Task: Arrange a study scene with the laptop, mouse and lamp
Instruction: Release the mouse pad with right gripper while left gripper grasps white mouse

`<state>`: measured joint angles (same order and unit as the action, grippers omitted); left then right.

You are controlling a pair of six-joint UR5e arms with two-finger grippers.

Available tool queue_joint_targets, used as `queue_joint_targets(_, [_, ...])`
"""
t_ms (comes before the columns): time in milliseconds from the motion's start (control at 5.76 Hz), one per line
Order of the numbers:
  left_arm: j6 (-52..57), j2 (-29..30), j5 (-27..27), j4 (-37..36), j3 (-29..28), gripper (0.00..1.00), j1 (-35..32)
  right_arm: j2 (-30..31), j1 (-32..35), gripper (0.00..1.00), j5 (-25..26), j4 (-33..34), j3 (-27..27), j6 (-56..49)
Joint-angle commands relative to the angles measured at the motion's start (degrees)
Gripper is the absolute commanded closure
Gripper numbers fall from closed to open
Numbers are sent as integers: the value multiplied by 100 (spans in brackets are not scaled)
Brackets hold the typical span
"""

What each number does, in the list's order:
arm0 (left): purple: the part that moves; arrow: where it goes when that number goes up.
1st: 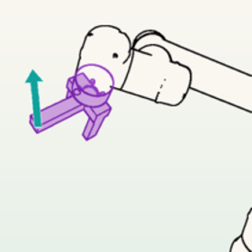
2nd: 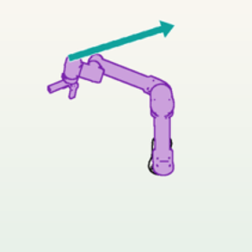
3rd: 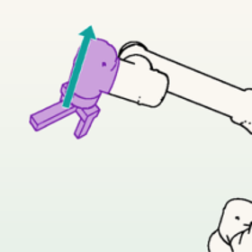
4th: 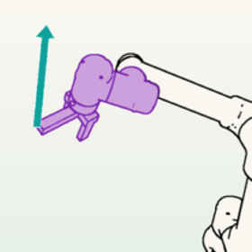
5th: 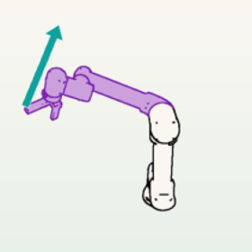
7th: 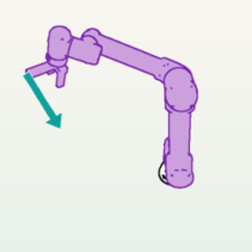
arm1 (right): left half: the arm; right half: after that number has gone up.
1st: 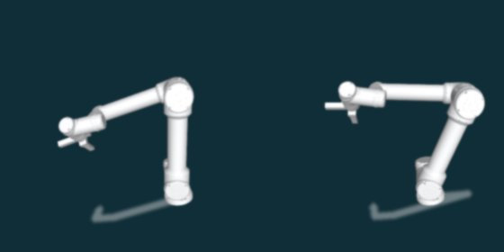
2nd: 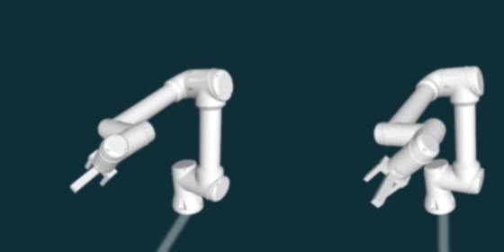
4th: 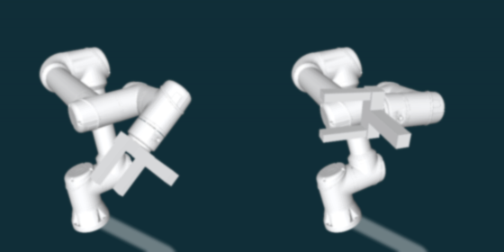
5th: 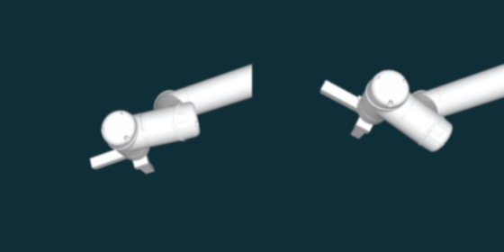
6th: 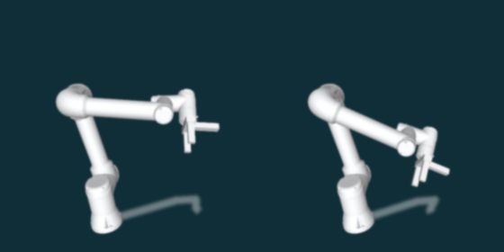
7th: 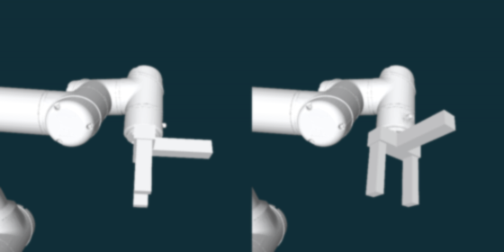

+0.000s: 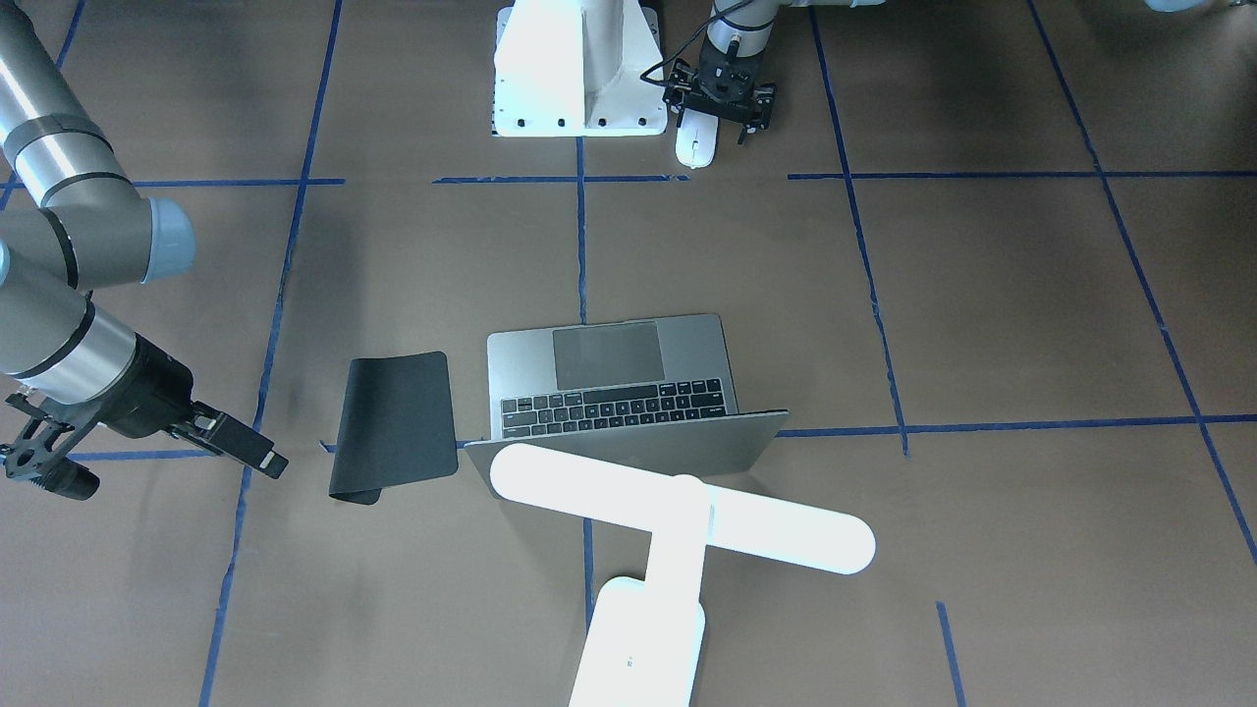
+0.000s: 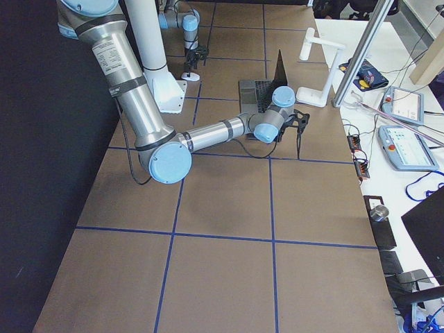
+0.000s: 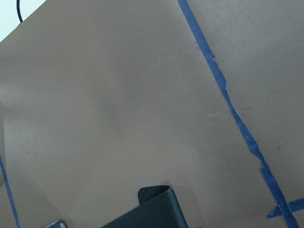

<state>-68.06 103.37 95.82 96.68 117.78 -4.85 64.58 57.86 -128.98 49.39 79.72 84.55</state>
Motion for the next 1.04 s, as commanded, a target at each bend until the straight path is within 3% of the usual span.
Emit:
queue_joint_targets(0, [-5, 104, 16, 8, -97, 0, 11, 2, -12, 0, 4, 1, 9, 0])
queue_joint_targets(868, [-40, 184, 25, -44, -167, 3, 81, 2, -20, 0, 4, -8, 79, 0])
